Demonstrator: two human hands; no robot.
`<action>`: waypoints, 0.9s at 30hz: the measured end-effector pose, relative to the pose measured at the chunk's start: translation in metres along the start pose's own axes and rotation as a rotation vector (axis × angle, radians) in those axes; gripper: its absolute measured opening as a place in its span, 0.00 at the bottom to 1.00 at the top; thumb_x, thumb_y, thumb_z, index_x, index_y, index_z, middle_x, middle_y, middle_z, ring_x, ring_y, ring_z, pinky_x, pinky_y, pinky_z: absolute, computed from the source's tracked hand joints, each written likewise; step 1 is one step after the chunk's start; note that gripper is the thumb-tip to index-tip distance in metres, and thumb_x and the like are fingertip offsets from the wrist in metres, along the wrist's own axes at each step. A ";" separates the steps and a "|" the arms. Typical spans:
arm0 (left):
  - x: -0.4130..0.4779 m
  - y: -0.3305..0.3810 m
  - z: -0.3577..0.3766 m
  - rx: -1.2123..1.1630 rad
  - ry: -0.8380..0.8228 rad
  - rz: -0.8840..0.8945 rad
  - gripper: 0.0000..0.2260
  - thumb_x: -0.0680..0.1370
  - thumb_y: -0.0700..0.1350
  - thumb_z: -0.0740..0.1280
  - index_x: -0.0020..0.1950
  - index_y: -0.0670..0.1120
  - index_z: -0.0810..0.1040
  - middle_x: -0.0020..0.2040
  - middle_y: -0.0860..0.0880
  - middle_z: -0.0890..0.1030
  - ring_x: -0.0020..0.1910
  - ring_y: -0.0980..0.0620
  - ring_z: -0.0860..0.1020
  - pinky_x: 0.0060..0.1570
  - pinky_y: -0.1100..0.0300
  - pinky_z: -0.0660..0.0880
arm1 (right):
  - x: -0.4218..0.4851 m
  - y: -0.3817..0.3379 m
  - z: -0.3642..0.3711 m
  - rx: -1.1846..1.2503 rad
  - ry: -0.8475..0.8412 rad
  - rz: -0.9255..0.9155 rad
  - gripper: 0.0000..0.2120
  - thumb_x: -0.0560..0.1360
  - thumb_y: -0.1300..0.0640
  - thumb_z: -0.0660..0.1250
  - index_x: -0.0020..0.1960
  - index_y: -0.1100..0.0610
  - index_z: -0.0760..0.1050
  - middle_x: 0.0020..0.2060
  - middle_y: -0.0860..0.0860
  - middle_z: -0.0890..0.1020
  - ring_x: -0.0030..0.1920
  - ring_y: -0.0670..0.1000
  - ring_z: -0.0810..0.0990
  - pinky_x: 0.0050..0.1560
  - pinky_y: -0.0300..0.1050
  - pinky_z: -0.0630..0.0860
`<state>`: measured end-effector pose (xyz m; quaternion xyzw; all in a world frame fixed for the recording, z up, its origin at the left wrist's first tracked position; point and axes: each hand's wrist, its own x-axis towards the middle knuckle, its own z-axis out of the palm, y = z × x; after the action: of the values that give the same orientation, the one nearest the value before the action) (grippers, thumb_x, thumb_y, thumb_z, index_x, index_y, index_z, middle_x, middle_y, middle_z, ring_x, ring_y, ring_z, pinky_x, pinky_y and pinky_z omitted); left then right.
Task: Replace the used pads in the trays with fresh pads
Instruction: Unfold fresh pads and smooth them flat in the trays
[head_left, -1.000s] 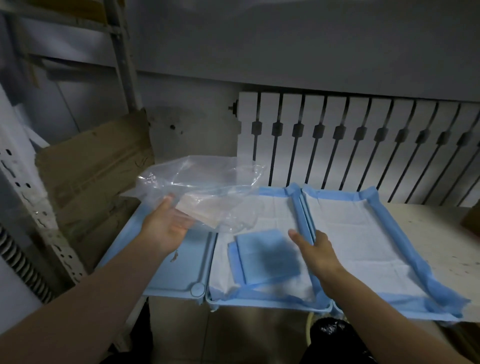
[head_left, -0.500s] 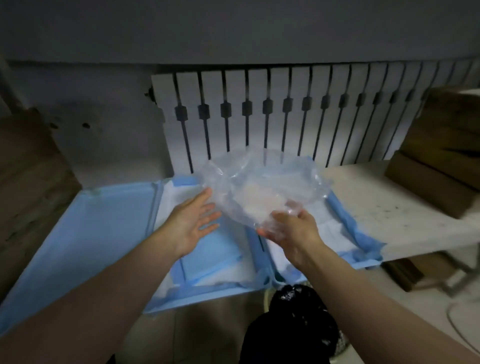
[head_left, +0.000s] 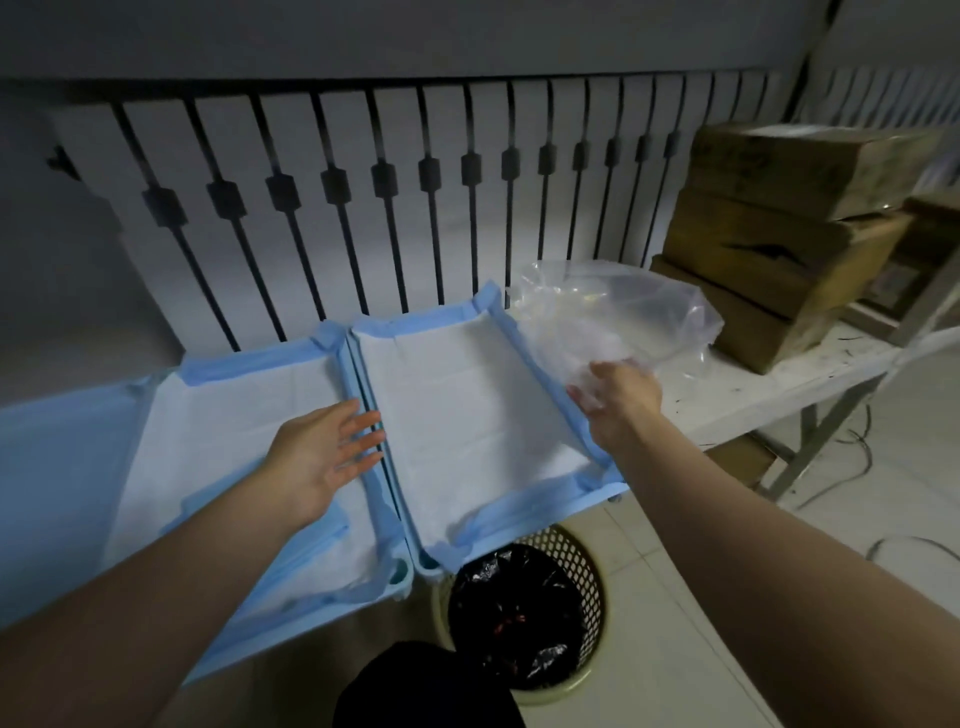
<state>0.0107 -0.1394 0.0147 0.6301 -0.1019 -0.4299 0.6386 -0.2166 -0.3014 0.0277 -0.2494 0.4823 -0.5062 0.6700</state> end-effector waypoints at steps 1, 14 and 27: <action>-0.001 0.000 -0.001 0.001 0.012 0.005 0.06 0.81 0.43 0.64 0.55 0.42 0.77 0.52 0.43 0.82 0.48 0.45 0.81 0.49 0.51 0.78 | 0.007 -0.003 -0.002 -0.002 0.028 0.013 0.22 0.75 0.65 0.69 0.67 0.62 0.69 0.56 0.55 0.76 0.44 0.53 0.79 0.49 0.47 0.81; -0.010 -0.001 -0.073 0.423 0.241 0.236 0.05 0.76 0.36 0.69 0.52 0.41 0.79 0.41 0.44 0.79 0.35 0.52 0.75 0.33 0.66 0.73 | -0.038 0.057 0.043 -0.110 0.042 0.000 0.11 0.77 0.66 0.61 0.59 0.61 0.72 0.40 0.54 0.76 0.32 0.50 0.73 0.31 0.36 0.74; -0.005 -0.041 -0.152 1.408 0.208 0.177 0.41 0.70 0.59 0.73 0.74 0.42 0.59 0.71 0.40 0.67 0.70 0.41 0.65 0.69 0.54 0.62 | -0.137 0.159 0.109 -1.011 -0.637 -0.014 0.14 0.76 0.62 0.66 0.56 0.73 0.75 0.54 0.70 0.78 0.45 0.57 0.78 0.48 0.51 0.75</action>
<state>0.0925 -0.0201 -0.0478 0.9196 -0.3443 -0.1465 0.1196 -0.0523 -0.1346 -0.0047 -0.6801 0.4371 -0.1186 0.5765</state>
